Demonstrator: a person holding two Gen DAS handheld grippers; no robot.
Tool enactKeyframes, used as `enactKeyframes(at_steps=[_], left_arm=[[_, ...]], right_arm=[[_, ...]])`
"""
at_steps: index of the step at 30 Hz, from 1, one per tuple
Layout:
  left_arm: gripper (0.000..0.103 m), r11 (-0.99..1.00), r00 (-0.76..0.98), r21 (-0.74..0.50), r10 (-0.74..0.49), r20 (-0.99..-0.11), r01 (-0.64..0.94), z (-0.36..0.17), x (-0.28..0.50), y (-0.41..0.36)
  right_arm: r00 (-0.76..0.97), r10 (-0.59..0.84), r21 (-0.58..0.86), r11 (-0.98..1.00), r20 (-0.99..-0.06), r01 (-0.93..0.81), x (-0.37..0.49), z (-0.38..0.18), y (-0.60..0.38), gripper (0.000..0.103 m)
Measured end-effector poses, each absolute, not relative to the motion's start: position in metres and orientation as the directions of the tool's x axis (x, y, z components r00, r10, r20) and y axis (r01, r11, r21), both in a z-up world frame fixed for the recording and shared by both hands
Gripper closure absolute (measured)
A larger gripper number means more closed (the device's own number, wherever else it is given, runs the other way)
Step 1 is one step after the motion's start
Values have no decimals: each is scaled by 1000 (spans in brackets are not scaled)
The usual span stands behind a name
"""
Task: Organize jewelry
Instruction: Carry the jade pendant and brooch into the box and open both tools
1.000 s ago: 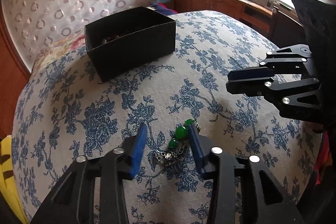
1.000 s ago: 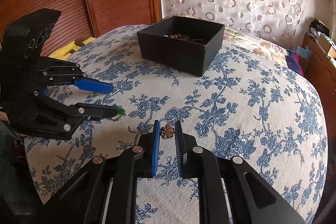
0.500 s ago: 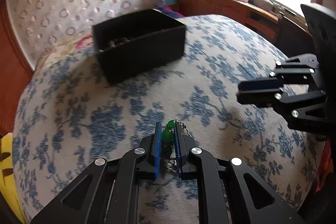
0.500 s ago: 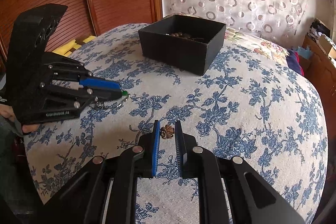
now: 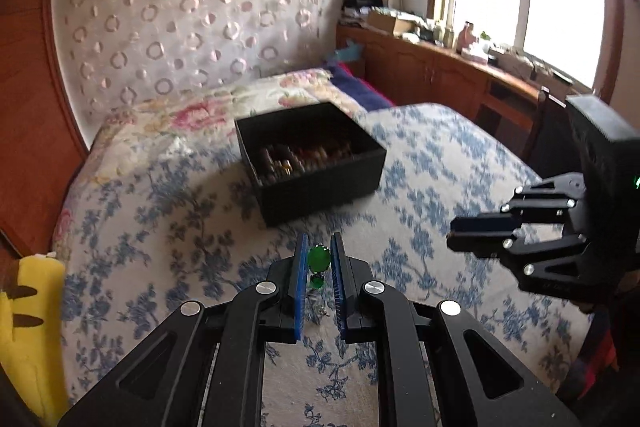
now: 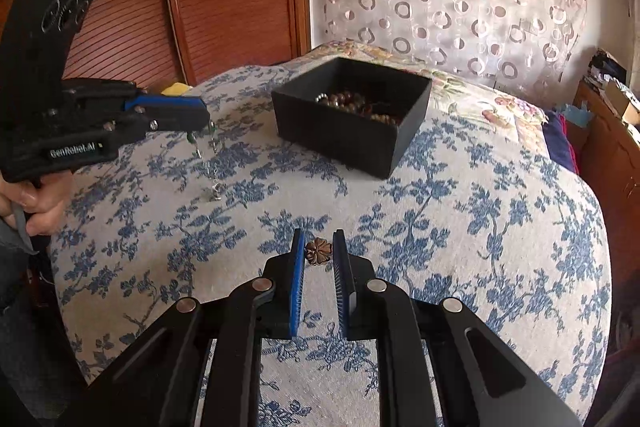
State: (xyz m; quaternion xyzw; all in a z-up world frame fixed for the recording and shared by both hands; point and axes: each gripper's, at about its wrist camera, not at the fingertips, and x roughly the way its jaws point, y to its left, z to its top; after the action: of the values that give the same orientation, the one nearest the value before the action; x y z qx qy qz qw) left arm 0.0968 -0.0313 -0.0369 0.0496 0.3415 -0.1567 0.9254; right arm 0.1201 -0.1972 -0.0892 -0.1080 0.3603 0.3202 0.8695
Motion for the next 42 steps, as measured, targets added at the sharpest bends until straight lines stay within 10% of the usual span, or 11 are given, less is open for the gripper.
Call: enactKeyframes(at_steps=[39, 42], left_arm=[[93, 958, 774, -21, -244, -585, 286, 12, 223, -30], [93, 958, 768, -27, -246, -591, 286, 7, 229, -32]], right_arm=[[569, 508, 59, 777, -647, -627, 267, -51, -162, 87], [566, 510, 59, 774, -647, -630, 269, -55, -161, 71]])
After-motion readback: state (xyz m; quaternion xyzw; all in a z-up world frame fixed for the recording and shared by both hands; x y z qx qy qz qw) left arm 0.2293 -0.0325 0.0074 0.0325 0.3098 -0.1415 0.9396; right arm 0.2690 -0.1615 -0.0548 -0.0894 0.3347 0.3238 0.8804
